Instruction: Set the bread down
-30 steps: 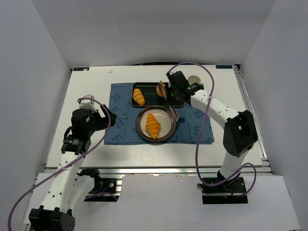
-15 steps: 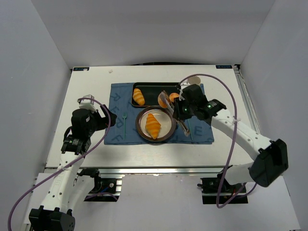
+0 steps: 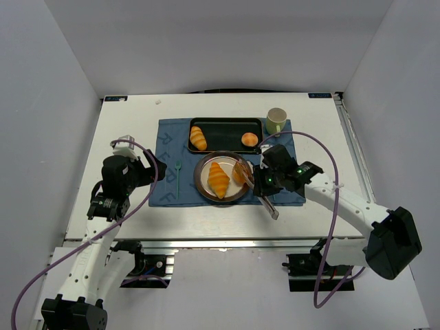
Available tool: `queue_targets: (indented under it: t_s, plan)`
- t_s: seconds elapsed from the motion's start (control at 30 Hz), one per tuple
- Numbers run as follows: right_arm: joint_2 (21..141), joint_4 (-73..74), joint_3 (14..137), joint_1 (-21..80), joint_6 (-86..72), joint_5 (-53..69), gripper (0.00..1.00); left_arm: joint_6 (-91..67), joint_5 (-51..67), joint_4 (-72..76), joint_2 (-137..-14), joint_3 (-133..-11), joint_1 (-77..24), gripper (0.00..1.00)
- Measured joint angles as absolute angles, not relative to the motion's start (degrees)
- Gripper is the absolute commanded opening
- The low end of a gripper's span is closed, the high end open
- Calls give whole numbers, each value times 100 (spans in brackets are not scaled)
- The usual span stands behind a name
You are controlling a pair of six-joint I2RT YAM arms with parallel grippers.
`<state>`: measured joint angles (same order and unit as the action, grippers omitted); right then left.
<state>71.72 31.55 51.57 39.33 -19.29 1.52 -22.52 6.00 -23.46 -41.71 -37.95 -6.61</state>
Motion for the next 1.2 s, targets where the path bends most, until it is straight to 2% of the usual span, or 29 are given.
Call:
queue_targets:
  t_s: [0.4, 1.0, 1.2]
  plan:
    - [7203, 2987, 5153, 3964, -1955, 174, 47, -2255, 598, -2346, -4171, -3795, -661, 98]
    - [6928, 3079, 5614, 3988, -2084, 145, 49, -2255, 598, -2346, -4171, -3795, -661, 98]
    - [6694, 3157, 5771, 3988, -2191, -246, 52, -2252, 600, -2346, -4167, -3795, -661, 98]
